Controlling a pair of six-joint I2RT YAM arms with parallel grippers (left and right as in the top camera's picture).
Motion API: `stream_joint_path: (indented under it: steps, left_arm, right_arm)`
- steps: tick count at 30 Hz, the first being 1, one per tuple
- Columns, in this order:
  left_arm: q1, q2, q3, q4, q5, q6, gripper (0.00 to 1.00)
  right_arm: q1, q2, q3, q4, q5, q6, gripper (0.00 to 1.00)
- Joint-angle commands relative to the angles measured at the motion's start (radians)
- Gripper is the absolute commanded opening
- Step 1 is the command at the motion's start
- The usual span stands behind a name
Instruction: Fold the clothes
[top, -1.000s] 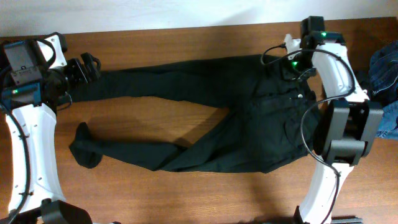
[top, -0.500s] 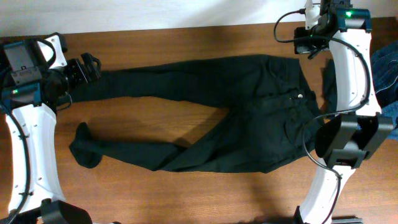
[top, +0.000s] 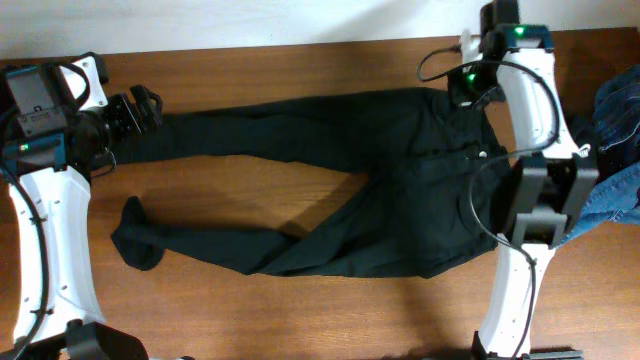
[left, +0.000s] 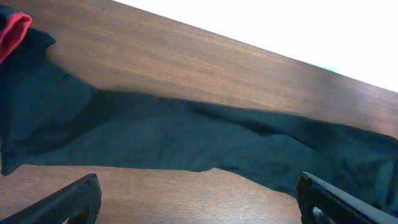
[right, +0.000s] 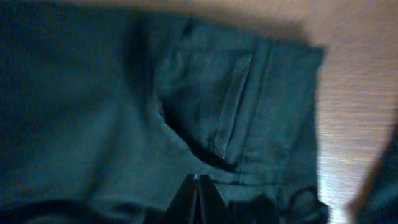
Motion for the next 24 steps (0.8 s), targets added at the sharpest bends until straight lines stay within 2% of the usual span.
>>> stream_joint_path:
  steps: [1,15,24]
  left_arm:
    - [0.002,0.005,-0.002,-0.002,0.015,-0.008,0.99]
    - [0.002,0.005,-0.002,-0.002,0.015,-0.008,0.99]
    - [0.002,0.005,-0.002,-0.002,0.015,-0.008,0.99]
  right_arm:
    - [0.006,0.049,0.002,-0.003,-0.007,-0.005,0.04]
    - [0.005,0.196,-0.043,0.068,-0.031,-0.027,0.04]
    - [-0.065,0.222,-0.041,0.07,0.204,-0.032,0.04]
